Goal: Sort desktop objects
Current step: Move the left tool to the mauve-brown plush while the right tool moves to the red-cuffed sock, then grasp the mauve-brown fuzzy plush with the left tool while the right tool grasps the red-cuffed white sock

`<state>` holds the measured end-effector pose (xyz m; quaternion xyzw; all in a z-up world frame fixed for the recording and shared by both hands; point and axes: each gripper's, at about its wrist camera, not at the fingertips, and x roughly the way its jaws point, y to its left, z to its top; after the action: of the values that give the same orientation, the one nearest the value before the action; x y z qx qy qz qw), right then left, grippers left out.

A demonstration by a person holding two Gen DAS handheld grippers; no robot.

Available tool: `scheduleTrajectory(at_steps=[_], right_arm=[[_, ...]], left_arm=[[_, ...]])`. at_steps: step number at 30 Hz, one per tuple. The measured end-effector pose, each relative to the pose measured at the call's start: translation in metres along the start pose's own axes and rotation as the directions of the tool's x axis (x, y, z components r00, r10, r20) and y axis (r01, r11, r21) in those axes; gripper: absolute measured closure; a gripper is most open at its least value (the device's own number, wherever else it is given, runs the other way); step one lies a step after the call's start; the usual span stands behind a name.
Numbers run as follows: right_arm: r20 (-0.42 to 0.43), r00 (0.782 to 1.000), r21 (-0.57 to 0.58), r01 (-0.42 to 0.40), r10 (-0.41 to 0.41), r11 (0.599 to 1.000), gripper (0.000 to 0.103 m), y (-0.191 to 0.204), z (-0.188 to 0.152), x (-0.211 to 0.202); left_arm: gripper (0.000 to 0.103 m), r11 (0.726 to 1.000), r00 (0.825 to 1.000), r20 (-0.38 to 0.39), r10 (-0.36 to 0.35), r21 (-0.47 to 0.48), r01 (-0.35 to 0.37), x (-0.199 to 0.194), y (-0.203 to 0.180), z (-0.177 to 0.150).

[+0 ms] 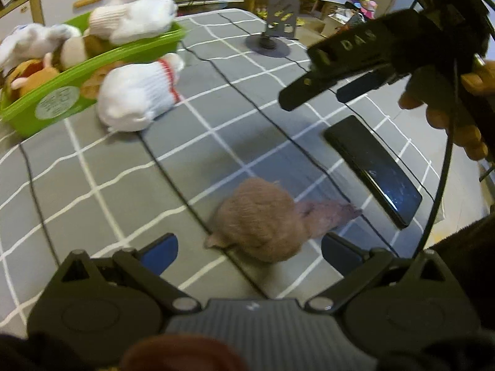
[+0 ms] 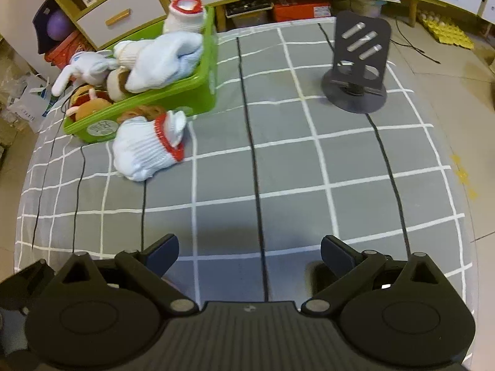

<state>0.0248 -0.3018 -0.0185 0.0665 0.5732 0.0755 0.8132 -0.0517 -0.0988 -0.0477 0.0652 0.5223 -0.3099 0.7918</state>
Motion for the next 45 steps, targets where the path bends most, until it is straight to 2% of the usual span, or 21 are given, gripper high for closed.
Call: scheduleTrajectory(at_steps=[9,15,17,19,22,35,45], right_arm=[[-0.010,1.000,0.017,-0.001,0.001,1.000,0.004,-0.008,0.005,0.007],[-0.018,1.000,0.024,-0.008,0.009,1.000,0.004,-0.008,0.009,0.016],[-0.022,1.000,0.028,-0.014,0.015,0.999,0.004,-0.006,0.011,0.020],[-0.020,0.999,0.024,-0.025,0.025,0.999,0.004,-0.003,0.014,0.024],[-0.020,0.999,0.010,-0.045,0.045,0.999,0.004,0.006,0.018,0.030],[0.002,0.986,-0.082,-0.163,0.164,0.983,0.004,0.062,0.044,0.065],[0.001,0.983,-0.073,-0.185,0.185,0.980,0.004,0.089,0.061,0.097]], left_arm=[[0.001,1.000,1.000,0.003,-0.029,0.008,0.029,0.013,-0.010,0.003],[0.017,0.999,0.999,-0.007,-0.045,-0.002,0.045,0.022,-0.007,0.004],[0.031,0.999,0.999,-0.015,-0.049,-0.010,0.049,0.024,-0.006,0.004],[0.040,0.999,0.999,-0.014,-0.033,-0.009,0.033,0.026,-0.004,0.005],[0.043,0.998,0.998,-0.015,-0.053,-0.017,0.053,0.025,-0.001,0.006],[0.046,0.997,0.999,-0.004,-0.043,-0.070,0.043,0.015,0.027,0.008],[0.046,0.992,0.999,0.010,-0.050,-0.115,0.051,0.012,0.045,0.010]])
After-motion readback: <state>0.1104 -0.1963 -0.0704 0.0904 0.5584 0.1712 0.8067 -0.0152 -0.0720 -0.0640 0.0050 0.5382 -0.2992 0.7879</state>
